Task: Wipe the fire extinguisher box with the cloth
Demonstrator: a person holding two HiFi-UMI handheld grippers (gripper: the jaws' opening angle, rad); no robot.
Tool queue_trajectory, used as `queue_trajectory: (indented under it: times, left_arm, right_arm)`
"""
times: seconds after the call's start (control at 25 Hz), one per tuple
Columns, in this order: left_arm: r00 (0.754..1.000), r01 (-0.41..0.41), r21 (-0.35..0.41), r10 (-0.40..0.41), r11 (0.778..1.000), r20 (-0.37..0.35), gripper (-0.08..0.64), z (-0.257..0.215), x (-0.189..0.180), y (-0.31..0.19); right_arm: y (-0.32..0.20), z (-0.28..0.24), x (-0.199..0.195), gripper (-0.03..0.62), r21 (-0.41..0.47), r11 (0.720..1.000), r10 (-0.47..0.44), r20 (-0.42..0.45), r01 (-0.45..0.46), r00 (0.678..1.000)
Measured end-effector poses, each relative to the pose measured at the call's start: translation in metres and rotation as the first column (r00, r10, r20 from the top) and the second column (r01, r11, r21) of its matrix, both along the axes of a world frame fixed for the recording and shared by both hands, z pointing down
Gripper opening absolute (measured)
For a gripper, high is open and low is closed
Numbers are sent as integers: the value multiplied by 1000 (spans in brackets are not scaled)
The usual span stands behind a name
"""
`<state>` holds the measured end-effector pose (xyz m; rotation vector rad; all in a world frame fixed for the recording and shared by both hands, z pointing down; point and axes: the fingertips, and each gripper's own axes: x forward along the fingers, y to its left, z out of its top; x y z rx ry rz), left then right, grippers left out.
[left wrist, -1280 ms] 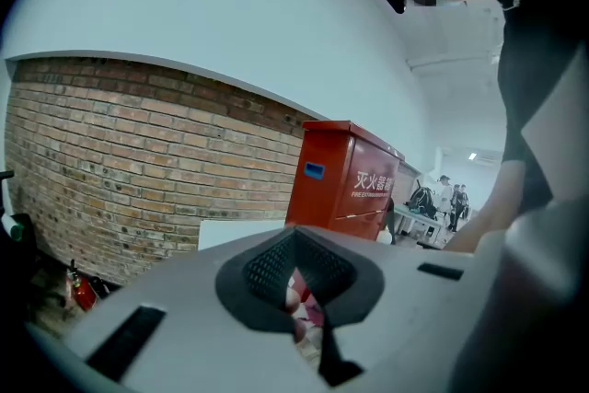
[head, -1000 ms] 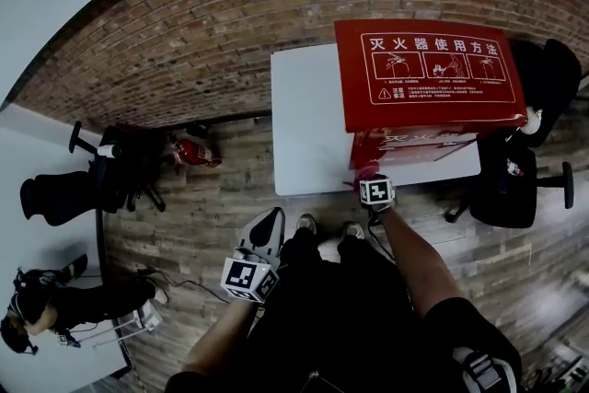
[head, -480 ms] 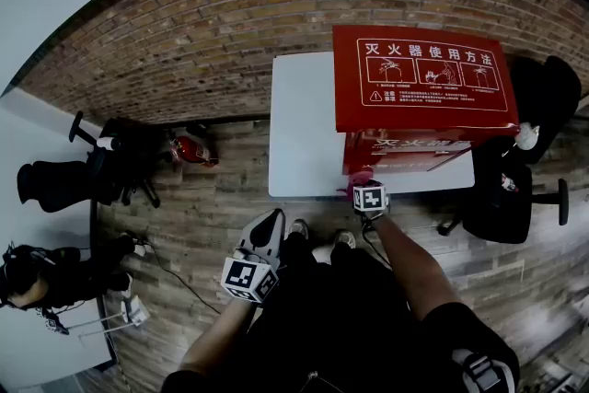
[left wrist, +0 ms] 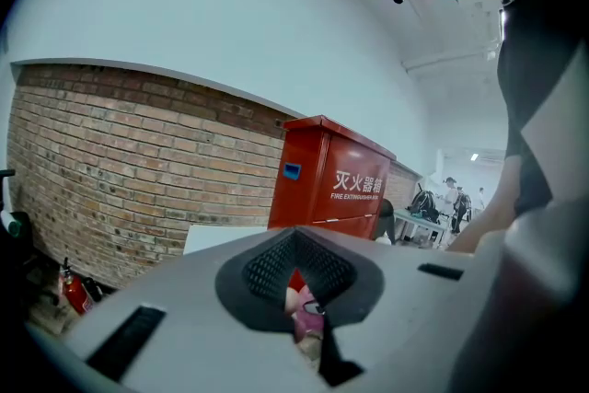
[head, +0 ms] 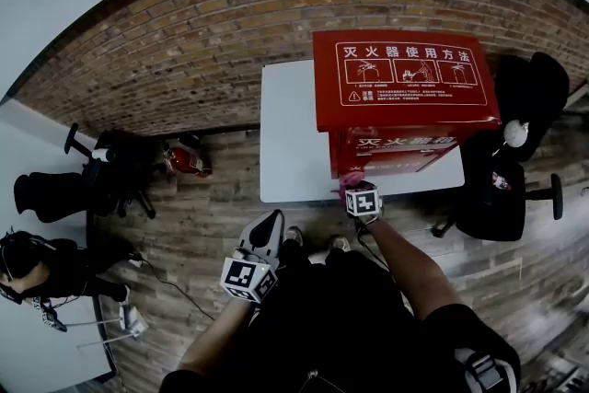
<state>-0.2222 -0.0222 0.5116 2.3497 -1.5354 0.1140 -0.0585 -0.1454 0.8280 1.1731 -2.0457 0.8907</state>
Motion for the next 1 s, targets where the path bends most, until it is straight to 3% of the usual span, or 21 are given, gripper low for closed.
queue_trajectory:
  times: [1.0]
  left_arm:
    - [1000, -20, 24, 20, 1000, -2, 23, -4, 12, -7]
  right_arm:
    - [-4, -74, -14, 84, 118, 993, -33, 48, 27, 998]
